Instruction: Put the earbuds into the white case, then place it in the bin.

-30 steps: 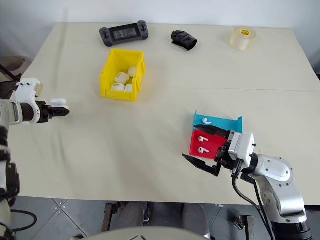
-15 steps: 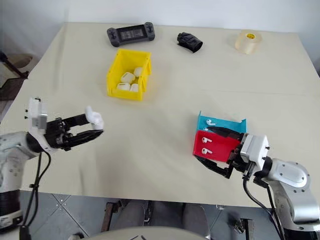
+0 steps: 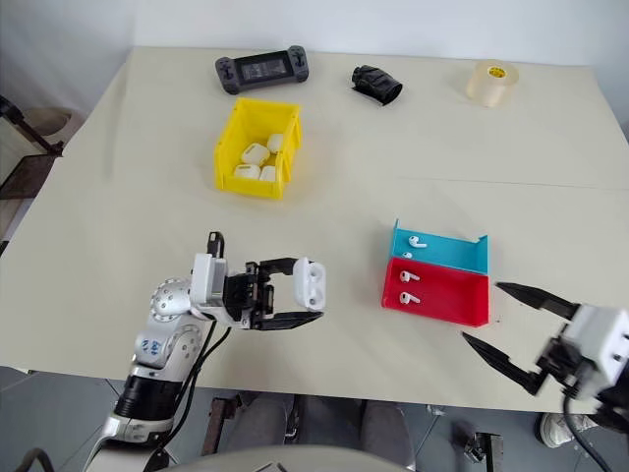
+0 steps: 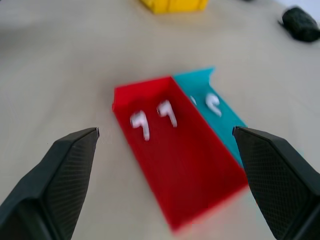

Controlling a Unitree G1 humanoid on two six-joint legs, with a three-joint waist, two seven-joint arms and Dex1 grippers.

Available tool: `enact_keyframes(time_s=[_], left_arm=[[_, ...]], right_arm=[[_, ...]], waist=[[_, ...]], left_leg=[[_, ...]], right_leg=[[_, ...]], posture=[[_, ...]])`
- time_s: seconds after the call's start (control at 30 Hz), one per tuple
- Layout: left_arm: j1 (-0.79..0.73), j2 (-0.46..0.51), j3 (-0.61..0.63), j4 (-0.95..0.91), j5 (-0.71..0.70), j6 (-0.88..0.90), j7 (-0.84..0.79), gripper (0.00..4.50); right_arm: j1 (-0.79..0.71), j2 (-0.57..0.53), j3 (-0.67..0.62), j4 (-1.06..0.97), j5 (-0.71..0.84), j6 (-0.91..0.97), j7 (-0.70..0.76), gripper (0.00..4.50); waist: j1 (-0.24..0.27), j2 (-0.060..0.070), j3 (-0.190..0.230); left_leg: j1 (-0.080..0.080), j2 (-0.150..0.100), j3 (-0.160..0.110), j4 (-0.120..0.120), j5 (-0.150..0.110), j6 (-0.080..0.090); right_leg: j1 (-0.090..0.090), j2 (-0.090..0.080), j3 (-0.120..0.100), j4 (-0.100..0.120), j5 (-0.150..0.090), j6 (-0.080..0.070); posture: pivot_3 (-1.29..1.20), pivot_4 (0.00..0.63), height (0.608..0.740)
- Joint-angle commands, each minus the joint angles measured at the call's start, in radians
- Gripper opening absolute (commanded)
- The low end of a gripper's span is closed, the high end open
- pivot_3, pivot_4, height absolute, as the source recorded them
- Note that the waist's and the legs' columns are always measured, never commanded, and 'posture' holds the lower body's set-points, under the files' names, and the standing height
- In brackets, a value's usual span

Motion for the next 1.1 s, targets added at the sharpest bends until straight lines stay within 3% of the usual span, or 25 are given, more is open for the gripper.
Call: enact_keyframes(time_s=[0.03,0.2,0.43,0.57,0.73,0.87,1.1], left_arm=[[-0.012,-0.002,-0.014,-0.027,-0.049,-0.008,-0.024,2.78],[-0.012,-0.005,-0.043,-0.013,-0.068,-0.028,-0.08,2.78],[0.001,-0.015,-0.087,-0.032,-0.094,-0.017,-0.122,2.78],[-0.001,0.002,-0.052,-0.035,-0.08,-0.029,-0.08,2.78],[-0.014,0.026,-0.029,-0.087,-0.11,0.01,-0.037,2.78],[-0.037,0.048,-0.025,-0.126,-0.13,0.05,-0.028,2.78],[-0.057,0.079,-0.023,-0.138,-0.142,0.086,-0.034,2.78]], right_arm=[[0.051,-0.027,-0.084,-0.066,0.039,0.041,0.016,4.5],[0.046,-0.174,-0.033,-0.244,0.045,0.366,-0.154,4.5],[-0.2,-0.418,0.182,-0.373,0.121,0.759,-0.359,4.5],[-0.438,-0.534,0.427,-0.394,0.11,0.901,-0.432,4.5],[-0.709,-0.529,0.716,-0.35,0.012,0.967,-0.457,4.5],[-0.907,-0.464,0.905,-0.309,-0.058,1.027,-0.452,4.5],[-1.05,-0.407,1.06,-0.265,-0.139,1.079,-0.418,4.5]], waist=[[-0.004,0.001,0.0],[-0.003,0.004,-0.002],[0.008,0.004,-0.002],[0.004,0.004,-0.002],[0.0,0.004,-0.002],[0.0,0.003,-0.002],[0.001,0.004,-0.002]], left_leg=[[0.001,0.0,0.0,-0.001,0.0,0.0],[0.001,0.003,0.001,0.0,0.0,0.0],[-0.001,0.003,-0.004,0.003,0.0,0.0],[-0.001,0.001,-0.006,0.003,0.0,0.001],[-0.002,0.002,-0.007,0.002,0.0,0.001],[-0.002,0.001,-0.007,0.002,0.0,0.001],[-0.006,0.0,-0.007,0.001,0.0,0.001]], right_leg=[[0.0,0.0,0.0,0.0,0.0,0.0],[0.001,0.0,0.001,-0.001,0.0,0.0],[0.004,0.0,-0.003,-0.004,0.0,0.0],[0.006,-0.001,-0.004,-0.008,0.0,0.0],[0.005,-0.001,-0.004,-0.008,0.0,0.0],[0.004,-0.002,-0.004,-0.008,0.0,0.0],[-0.002,-0.002,-0.003,-0.004,0.0,0.0]], posture=[[0.0,0.15,0.74],[0.0,0.15,0.74],[0.0,0.15,0.74],[0.0,0.15,0.74],[0.0,0.15,0.74],[0.0,0.15,0.74],[0.0,0.15,0.74]])
